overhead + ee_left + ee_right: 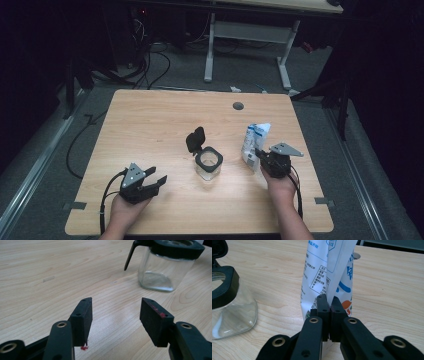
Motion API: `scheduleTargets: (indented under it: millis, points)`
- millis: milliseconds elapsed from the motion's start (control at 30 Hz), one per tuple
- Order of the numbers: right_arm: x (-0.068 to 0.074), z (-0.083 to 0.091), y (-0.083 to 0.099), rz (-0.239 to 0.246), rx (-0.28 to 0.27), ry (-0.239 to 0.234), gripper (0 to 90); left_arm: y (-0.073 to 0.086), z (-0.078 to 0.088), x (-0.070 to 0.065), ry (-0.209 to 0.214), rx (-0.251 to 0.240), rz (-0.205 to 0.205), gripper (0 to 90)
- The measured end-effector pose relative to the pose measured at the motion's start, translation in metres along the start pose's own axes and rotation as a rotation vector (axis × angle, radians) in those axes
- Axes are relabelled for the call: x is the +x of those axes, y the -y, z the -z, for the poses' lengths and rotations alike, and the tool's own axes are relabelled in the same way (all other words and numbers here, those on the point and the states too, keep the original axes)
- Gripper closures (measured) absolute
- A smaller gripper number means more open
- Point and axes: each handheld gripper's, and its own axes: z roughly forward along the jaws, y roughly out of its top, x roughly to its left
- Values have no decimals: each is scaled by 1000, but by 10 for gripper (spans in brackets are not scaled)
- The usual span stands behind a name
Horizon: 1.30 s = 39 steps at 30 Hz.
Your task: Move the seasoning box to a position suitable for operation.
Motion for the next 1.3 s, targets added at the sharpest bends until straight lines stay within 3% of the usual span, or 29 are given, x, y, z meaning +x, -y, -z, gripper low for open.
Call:
scheduleTargets:
  millis: [300, 567, 800, 1033, 1300]
  points:
    - [-2, 0, -2, -16, 15, 1, 893, 0, -5, -4, 62, -3, 2, 410]
    - [3, 1, -8, 4, 43, 6, 894, 1, -5, -9, 34, 11, -53, 406]
    - [5, 2, -11, 20, 66, 12, 894, 0, -8, -8, 39, 4, -47, 408]
    - [-2, 3, -18, 10, 95, -26, 896, 1, -8, -9, 43, 8, -53, 407]
    - [-1, 8, -35, 68, 183, -80, 900, 1, -8, -10, 43, 3, -62, 407]
